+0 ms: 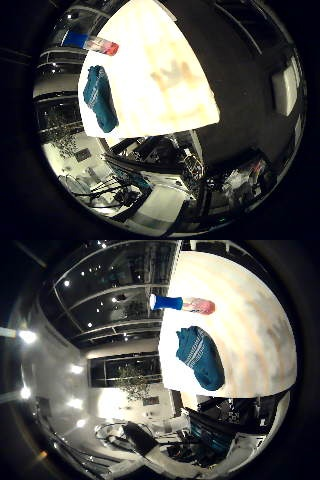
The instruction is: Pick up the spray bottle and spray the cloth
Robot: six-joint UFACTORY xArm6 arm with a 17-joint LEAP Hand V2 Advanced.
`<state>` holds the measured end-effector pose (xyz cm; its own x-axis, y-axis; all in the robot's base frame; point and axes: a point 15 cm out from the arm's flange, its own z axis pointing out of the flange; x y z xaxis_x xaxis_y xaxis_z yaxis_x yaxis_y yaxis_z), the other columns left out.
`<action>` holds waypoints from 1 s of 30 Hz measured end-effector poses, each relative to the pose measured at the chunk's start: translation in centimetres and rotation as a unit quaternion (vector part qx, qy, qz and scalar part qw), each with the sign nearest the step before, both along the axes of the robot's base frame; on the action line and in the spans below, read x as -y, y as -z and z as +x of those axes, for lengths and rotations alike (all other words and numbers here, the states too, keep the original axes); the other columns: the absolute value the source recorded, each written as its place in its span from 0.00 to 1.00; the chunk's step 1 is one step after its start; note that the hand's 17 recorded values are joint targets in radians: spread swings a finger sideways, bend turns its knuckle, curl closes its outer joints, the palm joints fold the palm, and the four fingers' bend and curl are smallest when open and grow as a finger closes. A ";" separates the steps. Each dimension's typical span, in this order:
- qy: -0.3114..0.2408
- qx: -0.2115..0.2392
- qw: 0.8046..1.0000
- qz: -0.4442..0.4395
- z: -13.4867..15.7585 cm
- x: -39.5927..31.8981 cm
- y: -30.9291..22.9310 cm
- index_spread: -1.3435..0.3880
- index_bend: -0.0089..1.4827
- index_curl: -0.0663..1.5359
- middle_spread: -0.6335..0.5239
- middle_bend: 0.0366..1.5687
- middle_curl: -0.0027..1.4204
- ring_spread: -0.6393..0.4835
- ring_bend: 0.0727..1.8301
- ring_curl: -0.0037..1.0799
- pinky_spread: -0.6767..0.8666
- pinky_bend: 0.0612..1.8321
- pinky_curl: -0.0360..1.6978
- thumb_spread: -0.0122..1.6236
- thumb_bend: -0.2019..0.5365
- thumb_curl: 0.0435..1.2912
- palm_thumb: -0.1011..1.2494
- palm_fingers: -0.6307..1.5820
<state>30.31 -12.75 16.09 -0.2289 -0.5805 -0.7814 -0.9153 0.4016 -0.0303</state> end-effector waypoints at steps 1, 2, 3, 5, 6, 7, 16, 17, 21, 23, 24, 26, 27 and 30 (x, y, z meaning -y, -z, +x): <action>0.001 0.007 1.000 0.006 0.4 -0.1 0.2 0.63 0.09 0.19 0.70 0.12 0.24 0.76 0.12 0.24 0.69 0.16 0.29 0.54 0.23 0.21 0.26 0.28; 0.002 0.013 1.000 0.011 0.7 -0.2 0.2 0.63 0.09 0.19 0.69 0.12 0.24 0.76 0.12 0.24 0.69 0.16 0.28 0.54 0.23 0.21 0.26 0.28; 0.004 0.021 1.000 0.016 1.1 -0.4 0.3 0.63 0.10 0.19 0.69 0.12 0.24 0.76 0.13 0.24 0.69 0.16 0.27 0.54 0.23 0.21 0.27 0.28; 0.011 0.043 0.999 0.029 2.2 -0.8 0.3 0.64 0.10 0.19 0.69 0.12 0.24 0.76 0.13 0.24 0.68 0.17 0.26 0.54 0.23 0.21 0.28 0.29; 0.014 0.055 0.998 0.036 2.9 -1.1 0.3 0.64 0.10 0.19 0.69 0.12 0.24 0.76 0.13 0.24 0.68 0.17 0.26 0.54 0.23 0.21 0.28 0.29; 0.015 0.063 0.997 0.043 3.5 -1.5 0.4 0.64 0.10 0.19 0.69 0.12 0.24 0.76 0.13 0.24 0.68 0.17 0.25 0.54 0.23 0.21 0.29 0.29; -0.006 0.086 0.993 0.079 7.4 -4.1 1.8 0.65 0.10 0.19 0.69 0.12 0.24 0.76 0.14 0.25 0.68 0.18 0.23 0.55 0.23 0.21 0.31 0.30; -0.008 0.087 0.993 0.082 7.9 -4.4 1.9 0.65 0.10 0.19 0.69 0.12 0.24 0.76 0.14 0.25 0.68 0.18 0.23 0.56 0.23 0.21 0.31 0.30; -0.017 0.094 0.992 0.087 9.9 -5.3 2.1 0.66 0.10 0.19 0.69 0.12 0.24 0.75 0.14 0.25 0.68 0.19 0.22 0.56 0.23 0.21 0.32 0.30; -0.024 0.097 0.992 0.081 11.0 -5.7 2.3 0.66 0.11 0.19 0.69 0.12 0.24 0.75 0.15 0.25 0.68 0.19 0.22 0.56 0.23 0.21 0.32 0.30; -0.026 0.097 0.992 0.079 11.4 -5.8 2.4 0.66 0.10 0.20 0.69 0.12 0.24 0.75 0.15 0.25 0.68 0.19 0.22 0.56 0.23 0.21 0.32 0.30; -0.031 0.100 0.991 0.079 12.2 -6.2 2.4 0.66 0.10 0.20 0.68 0.12 0.24 0.75 0.15 0.25 0.68 0.19 0.21 0.56 0.23 0.21 0.32 0.30; -0.032 0.101 0.991 0.081 12.7 -6.4 2.4 0.66 0.11 0.20 0.68 0.12 0.24 0.75 0.15 0.25 0.67 0.19 0.21 0.56 0.23 0.21 0.32 0.31; -0.038 0.104 0.990 0.087 13.9 -7.4 2.6 0.66 0.10 0.20 0.68 0.11 0.24 0.75 0.15 0.25 0.67 0.19 0.21 0.56 0.23 0.21 0.33 0.31</action>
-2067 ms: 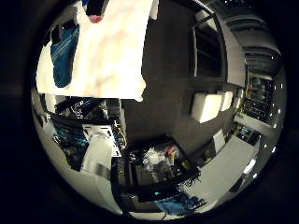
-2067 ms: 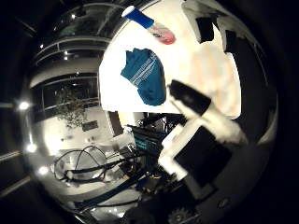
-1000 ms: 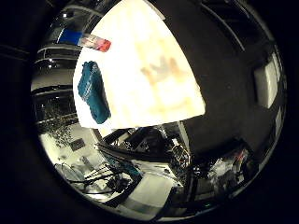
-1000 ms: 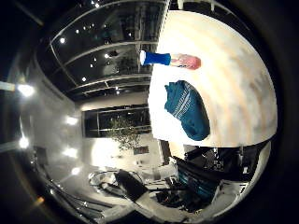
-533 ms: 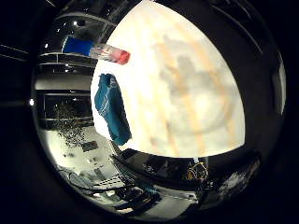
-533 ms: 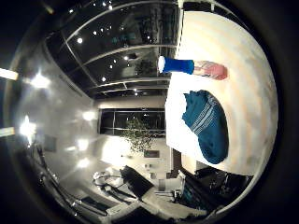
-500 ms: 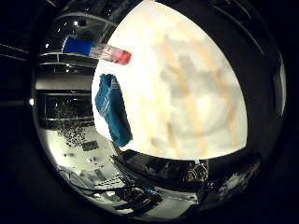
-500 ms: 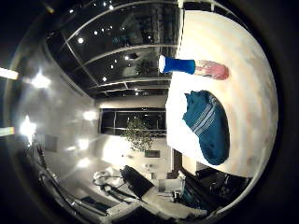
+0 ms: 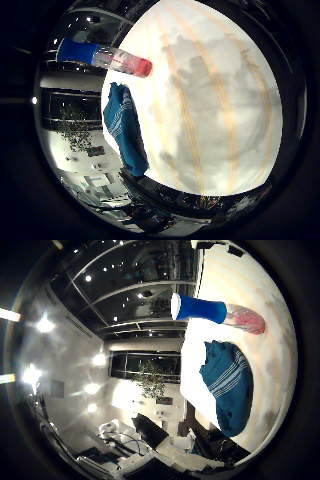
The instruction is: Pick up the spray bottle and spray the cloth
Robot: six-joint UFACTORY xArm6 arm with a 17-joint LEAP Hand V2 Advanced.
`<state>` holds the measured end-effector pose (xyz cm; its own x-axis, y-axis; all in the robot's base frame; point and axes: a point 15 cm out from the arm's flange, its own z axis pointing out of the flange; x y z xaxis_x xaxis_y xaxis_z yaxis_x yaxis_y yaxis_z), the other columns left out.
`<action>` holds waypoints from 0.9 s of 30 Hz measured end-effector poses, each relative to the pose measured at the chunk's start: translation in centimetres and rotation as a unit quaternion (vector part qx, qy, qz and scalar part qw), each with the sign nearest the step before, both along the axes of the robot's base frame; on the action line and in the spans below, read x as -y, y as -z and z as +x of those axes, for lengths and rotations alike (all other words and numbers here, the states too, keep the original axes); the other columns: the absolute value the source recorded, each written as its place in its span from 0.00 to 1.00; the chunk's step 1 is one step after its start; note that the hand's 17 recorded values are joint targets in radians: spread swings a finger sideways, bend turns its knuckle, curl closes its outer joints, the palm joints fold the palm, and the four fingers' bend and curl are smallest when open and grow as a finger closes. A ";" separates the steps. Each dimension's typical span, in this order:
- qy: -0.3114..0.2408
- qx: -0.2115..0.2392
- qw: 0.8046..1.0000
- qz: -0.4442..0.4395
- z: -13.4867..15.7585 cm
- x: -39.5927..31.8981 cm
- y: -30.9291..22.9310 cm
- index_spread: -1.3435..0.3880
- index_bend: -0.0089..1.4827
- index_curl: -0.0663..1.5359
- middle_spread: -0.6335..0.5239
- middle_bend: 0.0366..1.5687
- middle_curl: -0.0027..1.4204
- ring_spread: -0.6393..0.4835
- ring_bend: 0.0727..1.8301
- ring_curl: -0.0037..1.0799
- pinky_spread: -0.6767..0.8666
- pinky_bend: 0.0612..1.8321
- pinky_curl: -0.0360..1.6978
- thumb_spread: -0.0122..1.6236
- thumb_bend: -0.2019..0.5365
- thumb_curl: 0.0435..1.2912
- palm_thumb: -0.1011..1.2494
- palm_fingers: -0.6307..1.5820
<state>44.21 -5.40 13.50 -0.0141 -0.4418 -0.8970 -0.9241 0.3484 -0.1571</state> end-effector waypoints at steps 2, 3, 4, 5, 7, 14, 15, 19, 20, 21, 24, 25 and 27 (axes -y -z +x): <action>-0.005 0.001 1.000 0.002 0.6 -0.5 0.1 0.66 0.11 0.20 0.68 0.12 0.24 0.75 0.16 0.25 0.67 0.18 0.21 0.57 0.23 0.21 0.33 0.31; -0.005 0.001 1.000 0.003 0.8 -0.6 0.2 0.66 0.11 0.20 0.68 0.12 0.24 0.75 0.16 0.25 0.67 0.18 0.21 0.57 0.23 0.21 0.33 0.31; -0.005 0.000 1.000 0.005 0.9 -0.7 0.4 0.66 0.10 0.20 0.68 0.12 0.24 0.75 0.16 0.25 0.67 0.18 0.21 0.57 0.23 0.21 0.33 0.31; -0.004 -0.001 1.000 0.005 1.1 -0.8 0.6 0.66 0.11 0.20 0.68 0.12 0.24 0.75 0.16 0.25 0.67 0.18 0.21 0.57 0.23 0.21 0.33 0.31; -0.005 -0.003 1.000 -0.001 1.4 -0.9 1.0 0.66 0.10 0.20 0.68 0.12 0.24 0.74 0.16 0.25 0.67 0.18 0.21 0.57 0.23 0.21 0.34 0.31; -0.009 -0.003 1.000 -0.020 3.1 -0.9 2.3 0.66 0.10 0.20 0.68 0.12 0.24 0.74 0.17 0.25 0.67 0.19 0.21 0.57 0.23 0.21 0.34 0.31; -0.009 -0.001 1.000 -0.020 3.5 -1.0 2.3 0.66 0.10 0.20 0.68 0.12 0.24 0.74 0.17 0.25 0.67 0.19 0.21 0.57 0.23 0.21 0.34 0.31; -0.012 0.003 1.000 -0.012 4.6 -2.4 2.2 0.66 0.10 0.20 0.68 0.13 0.24 0.74 0.17 0.25 0.67 0.19 0.20 0.57 0.23 0.21 0.34 0.32; -0.015 0.003 1.000 -0.011 4.7 -2.8 2.2 0.66 0.10 0.20 0.68 0.13 0.24 0.74 0.17 0.25 0.67 0.18 0.20 0.57 0.23 0.21 0.34 0.32; -0.017 0.003 1.000 -0.011 4.8 -3.0 2.1 0.66 0.10 0.20 0.68 0.13 0.24 0.74 0.17 0.25 0.67 0.18 0.20 0.57 0.23 0.21 0.34 0.32; -0.020 0.005 1.000 -0.008 5.5 -3.7 2.1 0.66 0.11 0.20 0.68 0.13 0.24 0.74 0.17 0.24 0.67 0.18 0.20 0.57 0.23 0.21 0.34 0.32; -0.022 0.006 1.000 -0.006 5.8 -4.0 2.0 0.66 0.10 0.20 0.68 0.13 0.24 0.74 0.17 0.24 0.67 0.18 0.20 0.57 0.23 0.21 0.34 0.32; -0.027 0.006 1.000 -0.006 6.1 -4.5 2.2 0.66 0.10 0.20 0.68 0.13 0.24 0.74 0.17 0.24 0.67 0.18 0.20 0.57 0.23 0.21 0.34 0.32</action>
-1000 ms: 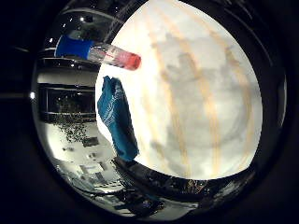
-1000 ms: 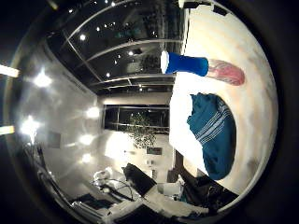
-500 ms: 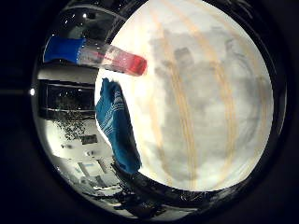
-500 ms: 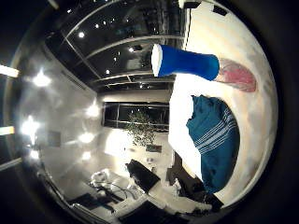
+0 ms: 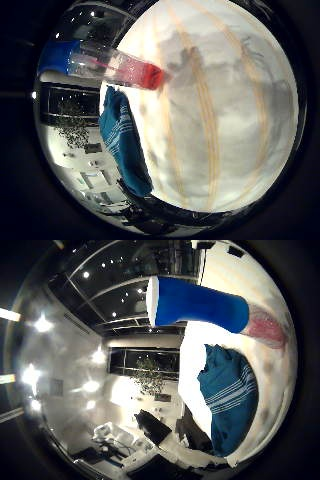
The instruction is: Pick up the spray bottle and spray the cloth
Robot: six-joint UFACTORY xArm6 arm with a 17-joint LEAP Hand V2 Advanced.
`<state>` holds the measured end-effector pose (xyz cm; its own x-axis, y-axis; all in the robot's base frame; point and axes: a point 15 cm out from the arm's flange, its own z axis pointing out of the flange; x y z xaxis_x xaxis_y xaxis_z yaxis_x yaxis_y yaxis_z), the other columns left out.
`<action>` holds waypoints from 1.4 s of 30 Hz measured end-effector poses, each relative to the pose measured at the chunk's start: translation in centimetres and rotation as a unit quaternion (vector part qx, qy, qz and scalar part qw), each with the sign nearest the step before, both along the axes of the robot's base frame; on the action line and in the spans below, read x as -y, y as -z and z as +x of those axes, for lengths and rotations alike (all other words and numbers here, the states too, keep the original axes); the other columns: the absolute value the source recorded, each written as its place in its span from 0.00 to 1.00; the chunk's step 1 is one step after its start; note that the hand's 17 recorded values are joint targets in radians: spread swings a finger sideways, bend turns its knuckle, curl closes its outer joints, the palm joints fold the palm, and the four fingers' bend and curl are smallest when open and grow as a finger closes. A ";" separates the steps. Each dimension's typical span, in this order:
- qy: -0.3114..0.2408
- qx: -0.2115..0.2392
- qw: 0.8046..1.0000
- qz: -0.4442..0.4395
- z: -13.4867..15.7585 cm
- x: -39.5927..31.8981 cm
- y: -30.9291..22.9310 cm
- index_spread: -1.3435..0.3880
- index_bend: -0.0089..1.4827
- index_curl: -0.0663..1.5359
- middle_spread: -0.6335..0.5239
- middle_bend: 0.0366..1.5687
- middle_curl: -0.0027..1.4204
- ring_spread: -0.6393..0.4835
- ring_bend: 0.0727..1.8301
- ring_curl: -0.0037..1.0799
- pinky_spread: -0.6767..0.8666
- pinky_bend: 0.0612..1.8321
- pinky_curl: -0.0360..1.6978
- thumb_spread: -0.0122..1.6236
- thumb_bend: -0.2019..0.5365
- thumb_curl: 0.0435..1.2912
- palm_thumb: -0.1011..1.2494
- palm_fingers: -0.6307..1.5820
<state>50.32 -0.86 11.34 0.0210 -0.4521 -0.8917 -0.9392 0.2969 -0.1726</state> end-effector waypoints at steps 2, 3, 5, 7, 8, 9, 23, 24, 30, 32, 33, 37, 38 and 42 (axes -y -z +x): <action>0.000 0.000 1.000 0.000 0.5 -0.5 0.3 0.66 0.11 0.20 0.68 0.13 0.24 0.74 0.18 0.24 0.67 0.18 0.20 0.57 0.23 0.21 0.34 0.32; 0.002 0.001 1.000 -0.002 0.9 -0.5 0.4 0.66 0.10 0.20 0.67 0.13 0.24 0.74 0.17 0.24 0.67 0.18 0.20 0.57 0.23 0.21 0.34 0.32; 0.001 0.000 1.000 -0.002 1.2 -1.0 0.8 0.66 0.10 0.20 0.67 0.14 0.24 0.74 0.18 0.24 0.67 0.18 0.20 0.57 0.23 0.21 0.34 0.32; 0.001 -0.001 1.000 0.000 1.6 -1.4 1.1 0.67 0.10 0.20 0.67 0.14 0.24 0.74 0.18 0.24 0.67 0.18 0.20 0.58 0.23 0.21 0.35 0.33; 0.003 0.001 1.000 0.002 2.1 -1.6 1.1 0.67 0.11 0.20 0.67 0.15 0.24 0.74 0.18 0.24 0.67 0.18 0.20 0.58 0.24 0.21 0.35 0.33; 0.004 0.006 1.000 0.002 2.8 -1.7 1.0 0.67 0.11 0.20 0.66 0.15 0.24 0.73 0.18 0.24 0.67 0.18 0.20 0.58 0.24 0.21 0.35 0.34; 0.057 0.045 0.992 0.099 7.9 -4.5 0.2 0.60 0.14 0.27 0.47 0.38 0.35 0.46 0.45 0.38 0.36 0.32 0.21 0.60 0.25 0.23 0.55 0.77; 0.055 0.048 0.991 0.109 8.1 -5.0 0.0 0.60 0.18 0.29 0.47 0.41 0.37 0.44 0.47 0.41 0.31 0.37 0.23 0.60 0.25 0.23 0.56 0.82; 0.046 0.047 0.990 0.123 8.6 -6.1 0.4 0.61 0.52 0.45 0.48 0.65 0.45 0.41 0.60 0.50 0.26 0.56 0.32 0.59 0.25 0.24 0.63 0.90; 0.038 0.052 0.989 0.131 9.1 -6.6 0.0 0.62 0.61 0.48 0.49 0.71 0.46 0.41 0.65 0.53 0.27 0.62 0.36 0.60 0.26 0.25 0.67 0.88; 0.035 0.054 0.989 0.134 9.1 -6.7 -0.3 0.63 0.65 0.50 0.49 0.74 0.47 0.41 0.68 0.55 0.28 0.64 0.38 0.60 0.26 0.26 0.69 0.87; 0.028 0.058 0.989 0.135 9.3 -7.4 -1.0 0.65 0.73 0.52 0.49 0.81 0.48 0.42 0.75 0.58 0.31 0.68 0.45 0.60 0.27 0.30 0.77 0.83; 0.026 0.061 0.989 0.134 9.3 -7.6 -1.3 0.65 0.74 0.52 0.49 0.82 0.47 0.42 0.76 0.59 0.31 0.68 0.46 0.60 0.26 0.31 0.79 0.83; 0.020 0.074 0.988 0.130 9.6 -7.7 -2.9 0.67 0.78 0.52 0.50 0.85 0.46 0.43 0.78 0.60 0.34 0.67 0.53 0.61 0.27 0.36 0.85 0.82</action>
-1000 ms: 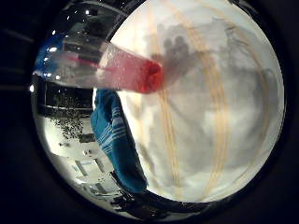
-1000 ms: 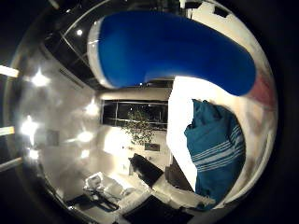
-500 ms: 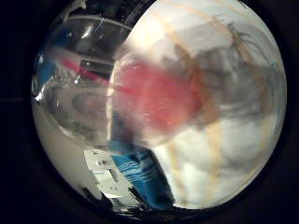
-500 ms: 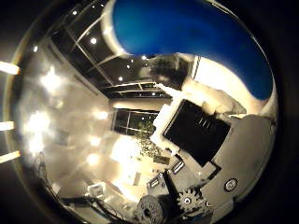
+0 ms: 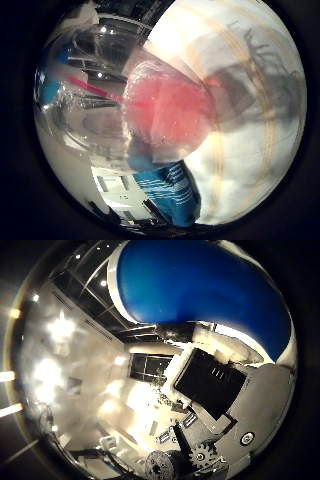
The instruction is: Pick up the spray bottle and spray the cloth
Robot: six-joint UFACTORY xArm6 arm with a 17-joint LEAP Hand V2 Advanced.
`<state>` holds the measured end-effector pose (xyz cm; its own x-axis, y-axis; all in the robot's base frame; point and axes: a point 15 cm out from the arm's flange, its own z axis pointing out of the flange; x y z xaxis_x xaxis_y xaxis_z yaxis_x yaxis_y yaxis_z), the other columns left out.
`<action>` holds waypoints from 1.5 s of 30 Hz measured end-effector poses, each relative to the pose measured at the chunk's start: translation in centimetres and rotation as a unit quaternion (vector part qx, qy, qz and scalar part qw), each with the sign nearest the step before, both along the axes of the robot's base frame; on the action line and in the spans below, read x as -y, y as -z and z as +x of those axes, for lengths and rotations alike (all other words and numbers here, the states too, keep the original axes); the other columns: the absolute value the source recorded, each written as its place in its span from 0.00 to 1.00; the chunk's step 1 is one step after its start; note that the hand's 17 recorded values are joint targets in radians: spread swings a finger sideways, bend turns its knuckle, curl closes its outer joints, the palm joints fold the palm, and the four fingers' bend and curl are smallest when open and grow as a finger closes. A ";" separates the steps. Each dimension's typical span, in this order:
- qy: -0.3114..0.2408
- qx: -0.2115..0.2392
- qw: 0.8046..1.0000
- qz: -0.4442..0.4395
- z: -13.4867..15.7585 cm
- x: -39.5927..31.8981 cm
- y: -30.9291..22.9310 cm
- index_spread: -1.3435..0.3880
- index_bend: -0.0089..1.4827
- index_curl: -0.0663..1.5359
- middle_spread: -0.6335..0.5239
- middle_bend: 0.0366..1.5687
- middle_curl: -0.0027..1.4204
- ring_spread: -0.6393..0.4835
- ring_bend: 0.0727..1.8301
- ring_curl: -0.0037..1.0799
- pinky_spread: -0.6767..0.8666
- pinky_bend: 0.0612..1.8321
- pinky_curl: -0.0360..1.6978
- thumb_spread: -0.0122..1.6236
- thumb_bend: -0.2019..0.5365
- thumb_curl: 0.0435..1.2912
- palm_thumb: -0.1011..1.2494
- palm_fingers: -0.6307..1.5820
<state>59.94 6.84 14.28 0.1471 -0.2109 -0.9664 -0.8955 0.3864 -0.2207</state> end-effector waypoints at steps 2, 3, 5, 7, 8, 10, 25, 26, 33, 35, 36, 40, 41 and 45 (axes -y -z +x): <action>-0.005 0.017 1.000 -0.008 0.2 0.0 -2.0 0.67 0.78 0.52 0.50 0.85 0.46 0.43 0.78 0.59 0.34 0.67 0.54 0.62 0.27 0.37 0.87 0.81; -0.006 0.024 1.000 -0.011 0.3 0.0 -2.7 0.67 0.79 0.51 0.50 0.86 0.45 0.43 0.79 0.59 0.34 0.65 0.59 0.62 0.26 0.40 0.89 0.81; -0.009 0.036 0.999 -0.015 0.4 0.0 -4.3 0.67 0.80 0.51 0.50 0.87 0.45 0.43 0.79 0.59 0.34 0.64 0.61 0.62 0.26 0.42 0.89 0.81; -0.018 0.041 0.999 -0.024 0.2 0.0 -5.2 0.67 0.80 0.51 0.50 0.87 0.44 0.43 0.79 0.59 0.34 0.62 0.64 0.63 0.26 0.43 0.90 0.81; -0.026 0.042 0.998 -0.032 -0.1 -0.1 -5.5 0.67 0.80 0.51 0.50 0.87 0.44 0.43 0.80 0.59 0.34 0.61 0.66 0.63 0.26 0.44 0.90 0.81; -0.041 0.045 0.997 -0.048 -0.7 -0.1 -6.5 0.67 0.81 0.50 0.50 0.87 0.44 0.43 0.80 0.59 0.35 0.60 0.68 0.63 0.26 0.45 0.90 0.81; -0.156 0.018 0.966 -0.203 -6.7 -1.3 -12.9 0.67 0.81 0.49 0.50 0.88 0.42 0.43 0.80 0.58 0.35 0.53 0.81 0.63 0.26 0.51 0.89 0.82; -0.166 0.018 0.962 -0.215 -7.1 -2.0 -13.6 0.67 0.81 0.49 0.50 0.88 0.42 0.43 0.80 0.58 0.35 0.53 0.82 0.63 0.26 0.51 0.89 0.82; -0.226 -0.002 0.928 -0.297 -10.3 -5.6 -15.3 0.67 0.81 0.49 0.50 0.88 0.41 0.43 0.80 0.57 0.35 0.52 0.84 0.63 0.26 0.52 0.88 0.82; -0.242 -0.012 0.917 -0.317 -11.0 -6.8 -15.2 0.67 0.80 0.49 0.50 0.88 0.41 0.43 0.80 0.57 0.35 0.52 0.84 0.63 0.26 0.53 0.88 0.82; -0.252 -0.017 0.911 -0.326 -11.4 -7.6 -15.1 0.67 0.80 0.49 0.50 0.88 0.41 0.43 0.80 0.57 0.35 0.52 0.84 0.63 0.26 0.53 0.88 0.82; -0.289 -0.029 0.876 -0.385 -13.0 -9.9 -14.8 0.67 0.80 0.49 0.50 0.88 0.42 0.43 0.80 0.57 0.35 0.52 0.85 0.63 0.26 0.53 0.88 0.82; -0.294 -0.032 0.866 -0.403 -13.2 -10.1 -14.8 0.67 0.80 0.49 0.50 0.88 0.42 0.43 0.80 0.57 0.35 0.52 0.85 0.63 0.25 0.53 0.88 0.82; -0.312 -0.045 0.816 -0.485 -14.0 -11.5 -14.6 0.67 0.80 0.50 0.50 0.88 0.42 0.43 0.80 0.57 0.35 0.51 0.85 0.63 0.26 0.54 0.87 0.82</action>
<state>45.99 18.38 28.86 0.4562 -0.7934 -0.4030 -0.8805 -0.4681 -0.0750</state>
